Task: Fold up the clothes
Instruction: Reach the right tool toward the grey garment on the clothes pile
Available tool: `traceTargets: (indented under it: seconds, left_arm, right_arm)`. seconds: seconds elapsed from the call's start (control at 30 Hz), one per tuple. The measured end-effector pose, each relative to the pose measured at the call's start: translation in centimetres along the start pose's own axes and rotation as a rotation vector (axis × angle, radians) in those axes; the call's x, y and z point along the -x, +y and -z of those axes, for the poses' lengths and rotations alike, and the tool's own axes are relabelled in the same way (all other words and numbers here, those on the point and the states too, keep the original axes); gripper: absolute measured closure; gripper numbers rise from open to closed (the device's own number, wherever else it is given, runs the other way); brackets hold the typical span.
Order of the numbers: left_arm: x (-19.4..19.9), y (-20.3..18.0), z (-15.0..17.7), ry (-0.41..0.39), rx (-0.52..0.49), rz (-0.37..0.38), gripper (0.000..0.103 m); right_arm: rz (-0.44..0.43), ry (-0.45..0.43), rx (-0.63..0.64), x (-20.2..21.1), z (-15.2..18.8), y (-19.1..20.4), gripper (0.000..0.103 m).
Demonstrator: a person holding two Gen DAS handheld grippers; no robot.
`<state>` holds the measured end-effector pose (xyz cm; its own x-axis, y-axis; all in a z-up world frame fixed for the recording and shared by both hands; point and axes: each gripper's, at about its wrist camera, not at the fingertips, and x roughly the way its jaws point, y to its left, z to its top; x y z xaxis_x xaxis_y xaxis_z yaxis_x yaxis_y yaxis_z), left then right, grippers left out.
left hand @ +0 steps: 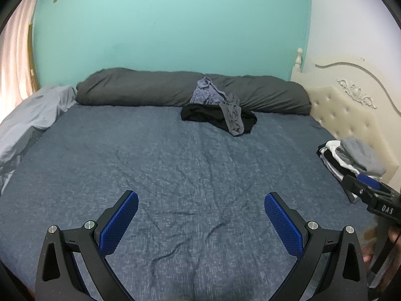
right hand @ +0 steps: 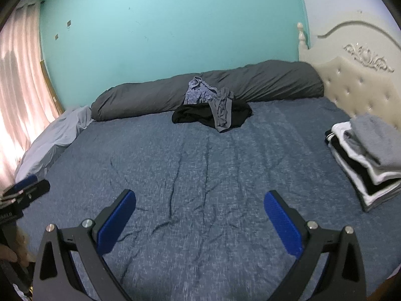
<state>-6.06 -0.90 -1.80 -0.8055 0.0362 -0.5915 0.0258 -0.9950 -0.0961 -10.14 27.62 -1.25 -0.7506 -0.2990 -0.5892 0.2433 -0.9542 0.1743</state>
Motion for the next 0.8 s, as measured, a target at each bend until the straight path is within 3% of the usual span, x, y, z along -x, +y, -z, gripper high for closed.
traceTargets:
  seconds: [0.2,0.33,0.8]
  left_arm:
    - [-6.5,2.2,-0.4,0.034,0.032,0.031,0.0]
    - [-11.4,3.4,-1.0,0.058,0.068,0.046,0.0]
    - [-27.8,6.1,-3.1,0.126,0.162,0.069,0.0]
  right_arm:
    - [-0.019,0.081,0.048,-7.9,-2.2,-0.8,0.0]
    - [0.016,0.131,0.068,-14.1,-4.1,-2.1,0.0]
    - [0.047,0.18,0.009,-33.5,-10.0,-7.1,0.0]
